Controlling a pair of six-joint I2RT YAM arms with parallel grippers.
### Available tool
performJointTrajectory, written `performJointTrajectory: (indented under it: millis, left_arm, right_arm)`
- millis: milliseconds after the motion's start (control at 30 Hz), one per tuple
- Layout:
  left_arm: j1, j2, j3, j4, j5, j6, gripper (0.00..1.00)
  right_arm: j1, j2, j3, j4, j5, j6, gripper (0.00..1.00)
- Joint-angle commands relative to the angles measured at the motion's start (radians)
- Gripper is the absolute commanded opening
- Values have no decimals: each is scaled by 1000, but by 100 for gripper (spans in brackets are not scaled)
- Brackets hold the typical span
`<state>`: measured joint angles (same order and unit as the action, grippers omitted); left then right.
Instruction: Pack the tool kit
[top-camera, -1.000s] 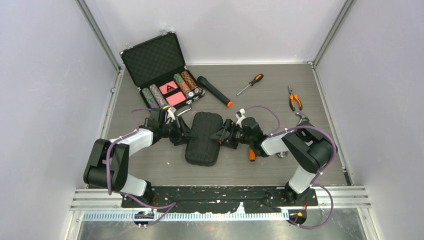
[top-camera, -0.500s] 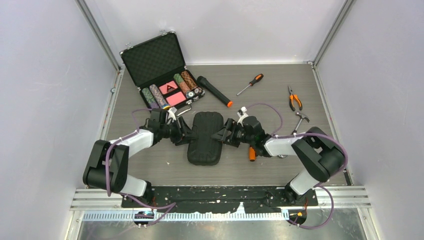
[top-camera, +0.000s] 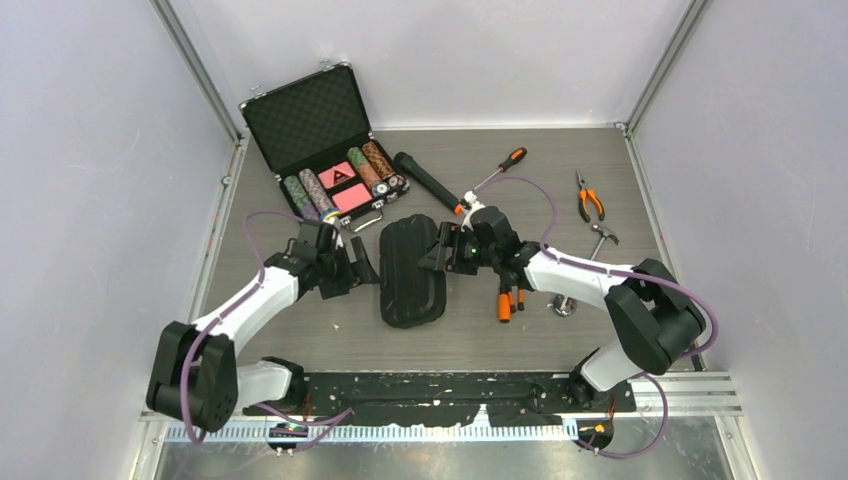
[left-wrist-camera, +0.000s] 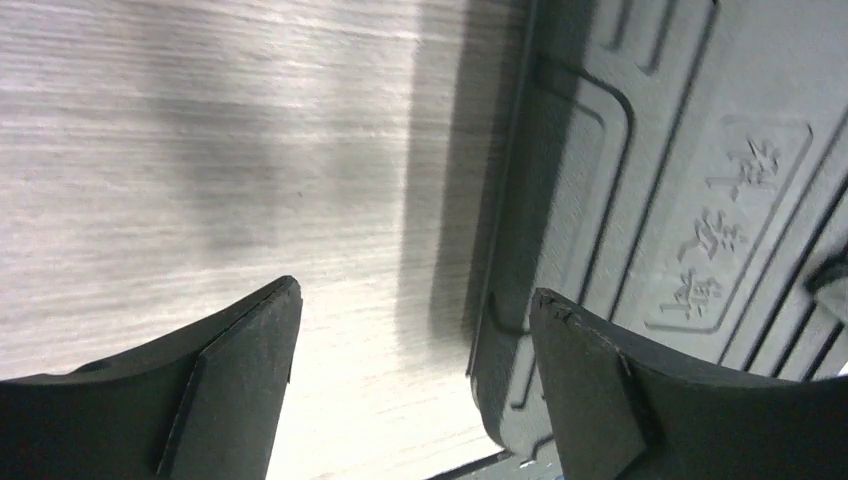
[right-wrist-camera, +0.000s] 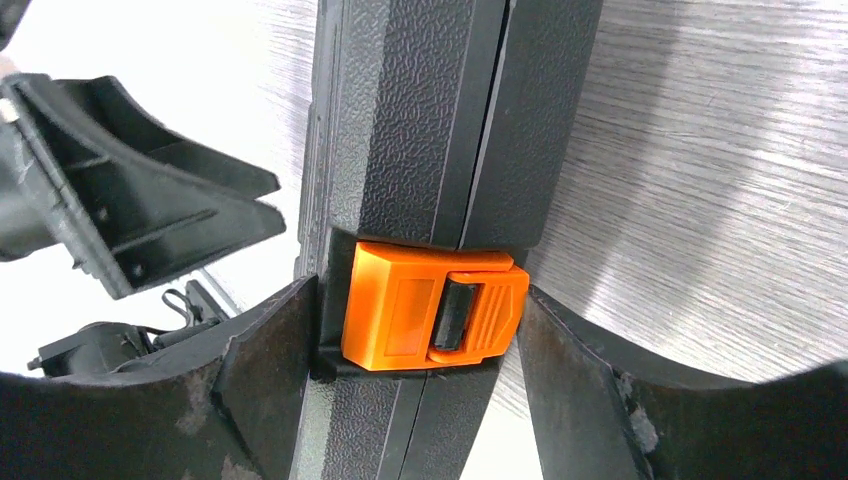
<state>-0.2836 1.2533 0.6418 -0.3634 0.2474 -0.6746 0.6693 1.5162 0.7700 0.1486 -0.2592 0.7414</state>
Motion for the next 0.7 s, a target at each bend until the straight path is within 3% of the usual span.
performJointTrajectory:
  millis: [0,267,667]
  left_arm:
    - [-84,-102,82,-113,-128,45,87]
    - [-108,-290,-9,25,-37,-56,94]
    - [-120,-584,-152,26,-104,-47,97]
  right_arm:
    - [28,-16,111,-216,104,-109,17]
    - [136,-4,368,-540,364,-183,16]
    - [343,192,720,-896,731,-228,15]
